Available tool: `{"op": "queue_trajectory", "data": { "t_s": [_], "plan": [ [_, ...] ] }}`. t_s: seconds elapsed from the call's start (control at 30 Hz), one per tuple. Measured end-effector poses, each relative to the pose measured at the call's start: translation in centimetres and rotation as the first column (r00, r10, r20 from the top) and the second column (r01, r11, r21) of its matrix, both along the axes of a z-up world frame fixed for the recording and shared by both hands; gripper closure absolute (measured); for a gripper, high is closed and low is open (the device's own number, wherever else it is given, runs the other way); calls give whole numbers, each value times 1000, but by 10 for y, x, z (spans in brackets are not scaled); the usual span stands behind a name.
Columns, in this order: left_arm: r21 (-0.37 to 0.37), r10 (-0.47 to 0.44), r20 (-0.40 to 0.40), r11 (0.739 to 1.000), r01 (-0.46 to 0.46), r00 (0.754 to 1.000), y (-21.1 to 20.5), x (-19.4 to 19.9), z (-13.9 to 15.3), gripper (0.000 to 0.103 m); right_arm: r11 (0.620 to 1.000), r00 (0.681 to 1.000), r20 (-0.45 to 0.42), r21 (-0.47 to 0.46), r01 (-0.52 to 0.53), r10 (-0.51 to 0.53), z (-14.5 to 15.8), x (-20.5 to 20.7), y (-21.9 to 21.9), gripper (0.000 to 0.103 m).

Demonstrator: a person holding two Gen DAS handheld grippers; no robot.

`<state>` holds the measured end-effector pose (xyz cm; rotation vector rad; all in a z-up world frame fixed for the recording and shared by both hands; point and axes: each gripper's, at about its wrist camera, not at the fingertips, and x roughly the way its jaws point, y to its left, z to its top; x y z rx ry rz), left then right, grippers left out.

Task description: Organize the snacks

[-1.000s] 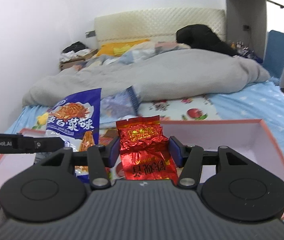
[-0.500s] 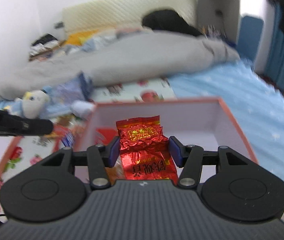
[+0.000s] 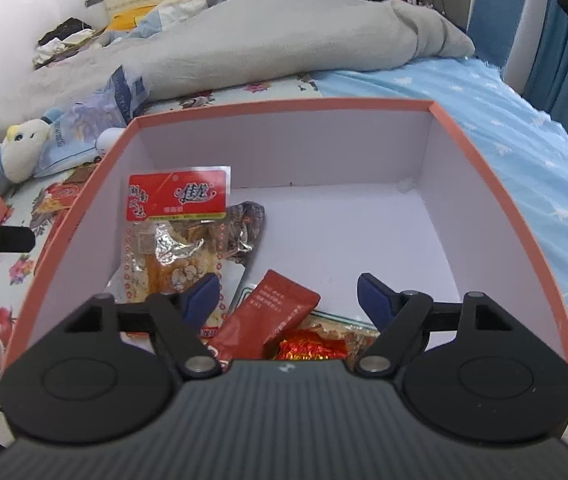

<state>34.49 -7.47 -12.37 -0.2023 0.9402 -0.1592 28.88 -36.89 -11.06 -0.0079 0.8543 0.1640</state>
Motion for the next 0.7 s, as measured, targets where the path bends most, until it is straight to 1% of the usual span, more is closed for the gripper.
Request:
{"op": "queue_trajectory", "data": {
  "t_s": [0.07, 0.1, 0.13, 0.23, 0.3, 0.43, 0.5, 0.6, 0.7],
  "plan": [
    [21, -2, -7, 1000, 3, 1000, 7, 7, -6, 29, 1000, 1000, -3, -9, 6, -6, 6, 0, 2, 24],
    [33, -6, -11, 999, 6, 1000, 9, 11, -10, 25, 1000, 1000, -7, -20, 14, -14, 10, 1, 3, 18],
    [45, -10, -12, 999, 11, 1000, 11, 15, -13, 19, 999, 1000, -8, -42, 23, -23, 13, 2, 6, 15],
    [84, 1, -23, 996, 1, 1000, 16, 28, -29, 18, 989, 999, -1, -141, 39, -39, 22, 5, 17, 15],
    [93, -13, -28, 995, 16, 1000, 20, 40, -38, 18, 986, 999, 0, -157, 48, -49, 30, 5, 20, 15],
    [85, -59, -62, 994, 64, 996, 20, 65, -50, 16, 993, 997, -49, -101, 54, -59, 48, 8, 23, 15],
    [108, -48, -56, 993, 54, 997, 20, 79, -56, 13, 995, 996, -72, -83, 50, -56, 56, 8, 25, 15],
    [140, -36, -62, 989, 44, 997, 18, 95, -66, 13, 997, 994, -102, -71, 19, -26, 67, 7, 33, 15],
    [181, -4, -67, 983, 16, 998, 18, 105, -76, 14, 998, 995, -102, -55, -4, -1, 78, 5, 39, 15]
  ]
}}
